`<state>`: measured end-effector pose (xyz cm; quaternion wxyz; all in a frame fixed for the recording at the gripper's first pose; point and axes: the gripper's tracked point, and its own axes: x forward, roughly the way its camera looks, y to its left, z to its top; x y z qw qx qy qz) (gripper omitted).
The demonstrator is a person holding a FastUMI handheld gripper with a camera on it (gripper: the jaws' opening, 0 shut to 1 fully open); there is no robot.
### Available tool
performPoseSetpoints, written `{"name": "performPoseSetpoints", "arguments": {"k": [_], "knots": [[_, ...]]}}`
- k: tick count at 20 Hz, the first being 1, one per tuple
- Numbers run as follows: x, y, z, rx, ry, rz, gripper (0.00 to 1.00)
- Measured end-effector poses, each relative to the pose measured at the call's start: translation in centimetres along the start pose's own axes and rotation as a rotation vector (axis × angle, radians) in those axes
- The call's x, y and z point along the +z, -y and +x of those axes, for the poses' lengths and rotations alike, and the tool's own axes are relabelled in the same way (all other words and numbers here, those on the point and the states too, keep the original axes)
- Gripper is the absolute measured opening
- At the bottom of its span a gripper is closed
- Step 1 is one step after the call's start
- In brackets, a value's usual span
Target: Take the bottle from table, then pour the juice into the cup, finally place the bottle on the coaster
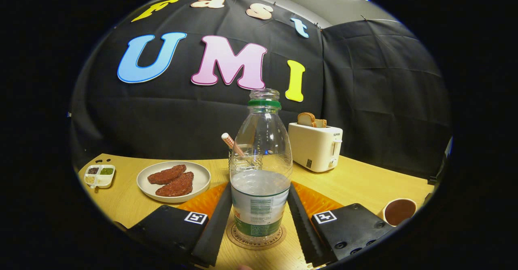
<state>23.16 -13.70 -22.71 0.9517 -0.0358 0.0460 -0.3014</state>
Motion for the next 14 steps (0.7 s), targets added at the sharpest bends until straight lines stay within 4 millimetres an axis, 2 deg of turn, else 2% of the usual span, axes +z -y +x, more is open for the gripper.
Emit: {"name": "performPoseSetpoints", "arguments": {"k": [1,4,9,14], "knots": [[-0.1,0.0,0.0,-0.002,0.003,-0.004,0.80],[-0.1,0.0,-0.1,0.000,-0.007,0.014,0.97],[-0.4,0.0,-0.8,-0.007,-0.021,0.035,0.97],[-1.8,0.0,-2.0,-0.002,-0.068,0.072,0.97]]}}
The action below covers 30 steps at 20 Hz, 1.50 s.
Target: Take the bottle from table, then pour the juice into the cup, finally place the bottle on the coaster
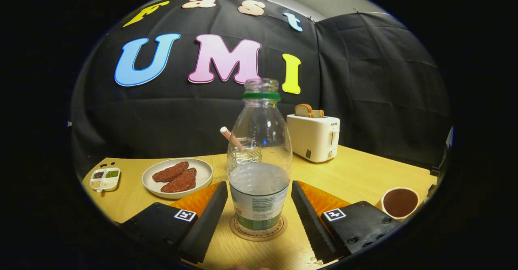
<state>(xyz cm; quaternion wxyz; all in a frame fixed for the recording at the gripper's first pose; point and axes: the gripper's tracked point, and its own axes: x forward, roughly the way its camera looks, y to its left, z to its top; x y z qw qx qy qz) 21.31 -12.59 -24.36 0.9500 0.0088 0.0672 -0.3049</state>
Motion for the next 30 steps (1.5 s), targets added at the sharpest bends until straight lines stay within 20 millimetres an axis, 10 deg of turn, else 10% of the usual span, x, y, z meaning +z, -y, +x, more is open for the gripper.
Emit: {"name": "performPoseSetpoints", "arguments": {"k": [15,30], "knots": [[2.6,1.2,-10.8,0.169,-0.014,-0.021,0.97],[12.6,5.2,-19.2,0.368,0.061,0.001,0.97]]}}
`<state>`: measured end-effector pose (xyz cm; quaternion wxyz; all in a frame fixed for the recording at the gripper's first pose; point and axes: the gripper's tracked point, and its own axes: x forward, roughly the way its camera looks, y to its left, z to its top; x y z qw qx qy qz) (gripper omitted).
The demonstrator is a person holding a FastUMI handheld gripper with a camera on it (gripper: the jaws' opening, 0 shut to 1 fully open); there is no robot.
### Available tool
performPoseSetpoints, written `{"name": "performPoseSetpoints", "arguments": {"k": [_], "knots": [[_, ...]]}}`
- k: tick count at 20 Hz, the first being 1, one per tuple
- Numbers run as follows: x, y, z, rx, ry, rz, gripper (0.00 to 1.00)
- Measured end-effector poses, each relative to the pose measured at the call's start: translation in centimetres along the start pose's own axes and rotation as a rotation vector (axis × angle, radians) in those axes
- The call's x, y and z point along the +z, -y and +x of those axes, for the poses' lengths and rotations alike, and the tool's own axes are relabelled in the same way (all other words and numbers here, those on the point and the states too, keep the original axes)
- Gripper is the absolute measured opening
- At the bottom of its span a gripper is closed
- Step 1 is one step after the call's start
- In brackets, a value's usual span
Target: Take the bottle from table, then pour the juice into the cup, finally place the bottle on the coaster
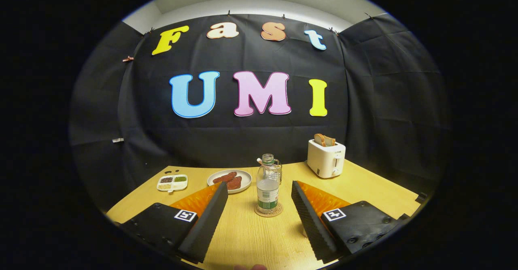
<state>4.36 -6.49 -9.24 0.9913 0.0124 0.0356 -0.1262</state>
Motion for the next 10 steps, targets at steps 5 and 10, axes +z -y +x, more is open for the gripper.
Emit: {"name": "performPoseSetpoints", "arguments": {"k": [5,10], "knots": [[1.3,0.5,-1.8,0.049,0.000,-0.014,0.97],[1.6,-0.6,-3.0,0.091,-0.012,-0.008,0.97]]}}
